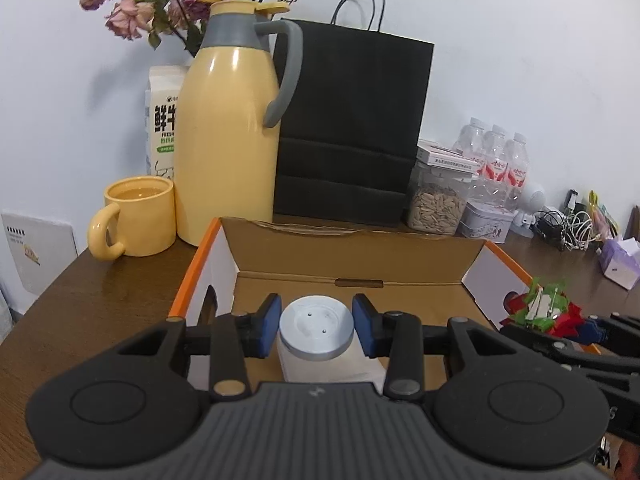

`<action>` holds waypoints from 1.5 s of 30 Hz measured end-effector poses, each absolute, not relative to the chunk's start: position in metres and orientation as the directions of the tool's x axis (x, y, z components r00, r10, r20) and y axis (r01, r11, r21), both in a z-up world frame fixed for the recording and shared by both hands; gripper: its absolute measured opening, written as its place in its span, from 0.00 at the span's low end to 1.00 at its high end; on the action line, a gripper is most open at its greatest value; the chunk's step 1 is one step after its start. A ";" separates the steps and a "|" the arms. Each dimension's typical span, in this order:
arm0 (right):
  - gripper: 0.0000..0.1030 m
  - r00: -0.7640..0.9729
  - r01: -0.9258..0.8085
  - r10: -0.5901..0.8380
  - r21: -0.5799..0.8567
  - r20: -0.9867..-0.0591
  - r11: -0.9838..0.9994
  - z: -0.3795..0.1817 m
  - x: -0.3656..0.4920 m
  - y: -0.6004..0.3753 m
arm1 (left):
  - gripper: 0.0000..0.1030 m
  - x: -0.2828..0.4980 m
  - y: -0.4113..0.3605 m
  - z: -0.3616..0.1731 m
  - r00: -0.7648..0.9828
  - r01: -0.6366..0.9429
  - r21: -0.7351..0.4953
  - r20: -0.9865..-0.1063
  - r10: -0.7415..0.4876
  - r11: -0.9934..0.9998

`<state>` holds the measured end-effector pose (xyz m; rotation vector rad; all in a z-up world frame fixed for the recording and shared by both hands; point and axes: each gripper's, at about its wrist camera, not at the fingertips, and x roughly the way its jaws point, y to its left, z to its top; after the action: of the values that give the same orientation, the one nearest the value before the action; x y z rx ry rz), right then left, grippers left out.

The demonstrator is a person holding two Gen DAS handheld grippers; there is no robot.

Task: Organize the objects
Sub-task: 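Carry the disc into the cardboard box with the left tool while the right tool drops the rose in, then lift both open tools out of the cardboard box back toward the table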

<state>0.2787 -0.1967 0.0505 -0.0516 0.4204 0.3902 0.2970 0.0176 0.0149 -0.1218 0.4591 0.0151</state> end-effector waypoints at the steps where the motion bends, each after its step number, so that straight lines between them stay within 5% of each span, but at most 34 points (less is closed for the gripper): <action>1: 0.44 0.842 -0.377 0.357 0.031 -0.404 0.926 0.051 0.278 -0.197 | 0.39 0.295 0.016 0.015 0.899 -0.044 -0.105 -0.438 -0.007 0.993; 3: 0.47 0.843 -0.377 0.356 0.029 -0.404 0.926 0.052 0.276 -0.197 | 0.46 0.291 0.012 0.016 0.906 -0.056 -0.088 -0.422 0.014 0.994; 5: 0.53 0.847 -0.374 0.350 0.021 -0.401 0.927 0.052 0.274 -0.195 | 0.66 0.286 0.008 0.020 0.919 -0.052 -0.073 -0.393 0.019 0.996; 7: 0.84 0.852 -0.369 0.347 0.020 -0.391 0.929 0.053 0.272 -0.196 | 1.00 0.279 0.006 0.022 0.936 -0.062 -0.065 -0.350 0.036 0.996; 9: 1.00 0.861 -0.360 0.342 0.023 -0.376 0.933 0.055 0.269 -0.197 | 1.00 0.273 0.004 0.025 0.952 -0.091 -0.047 -0.299 0.073 0.995; 32: 1.00 0.893 -0.380 0.368 0.005 -0.260 0.925 0.093 0.225 -0.201 | 1.00 0.237 0.003 0.059 0.975 -0.081 -0.082 -0.215 0.062 0.993; 45: 1.00 0.879 -0.418 0.391 -0.045 -0.274 0.907 0.105 0.143 -0.213 | 1.00 0.157 0.014 0.077 0.970 -0.060 -0.074 -0.240 0.040 0.995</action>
<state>0.1426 -0.2127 0.1055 -0.1039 0.2635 0.4229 0.1574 0.0138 0.0773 -0.0805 0.2404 0.0506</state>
